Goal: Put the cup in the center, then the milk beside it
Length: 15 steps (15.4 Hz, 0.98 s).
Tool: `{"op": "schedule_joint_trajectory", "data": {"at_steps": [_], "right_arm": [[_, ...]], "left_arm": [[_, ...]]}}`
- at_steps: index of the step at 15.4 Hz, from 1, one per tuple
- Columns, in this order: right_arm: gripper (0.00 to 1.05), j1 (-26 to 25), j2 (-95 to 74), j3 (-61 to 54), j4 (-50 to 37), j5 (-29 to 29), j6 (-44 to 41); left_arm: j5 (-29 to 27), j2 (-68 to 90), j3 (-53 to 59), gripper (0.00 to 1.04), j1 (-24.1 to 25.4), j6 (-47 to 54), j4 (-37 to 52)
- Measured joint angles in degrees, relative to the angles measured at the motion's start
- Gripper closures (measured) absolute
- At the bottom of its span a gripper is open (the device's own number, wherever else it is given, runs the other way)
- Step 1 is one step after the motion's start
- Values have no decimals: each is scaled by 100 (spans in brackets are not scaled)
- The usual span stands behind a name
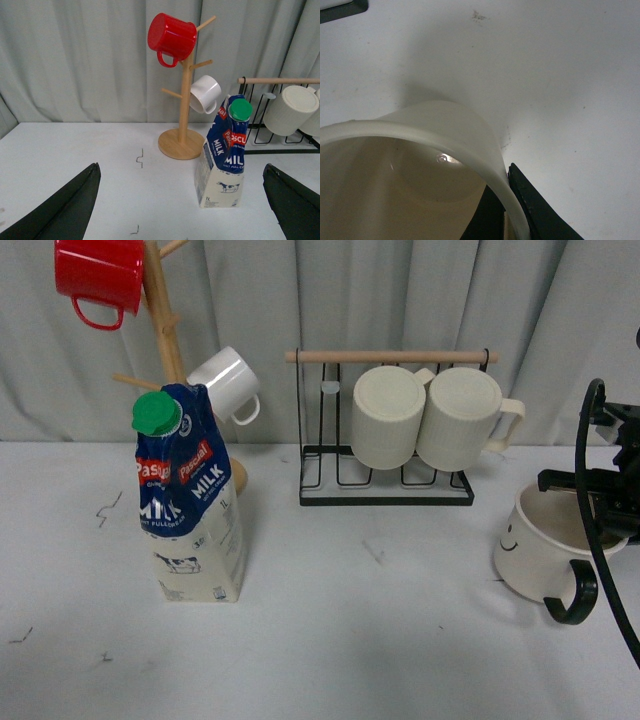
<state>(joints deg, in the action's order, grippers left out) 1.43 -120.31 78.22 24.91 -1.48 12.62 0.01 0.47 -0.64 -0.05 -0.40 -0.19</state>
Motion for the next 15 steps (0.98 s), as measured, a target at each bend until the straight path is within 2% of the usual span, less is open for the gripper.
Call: {"op": "schedule_joint_trajectory", "data": {"at_steps": [2,8,11,15], "right_arm": [[102,149,361,-155,17,173,2],[102,1268,601,-212,-33,389,201],[102,1513,326,-166,-20,315,389],[102,1582,66,-94,-129,286,564]], "left_arm": [[0,0,0,7,0,0,0],[-2,0,0,7,0,0,0],[0,0,0,7,0,0,0],[-2,0,0,7,0,0,0]]}}
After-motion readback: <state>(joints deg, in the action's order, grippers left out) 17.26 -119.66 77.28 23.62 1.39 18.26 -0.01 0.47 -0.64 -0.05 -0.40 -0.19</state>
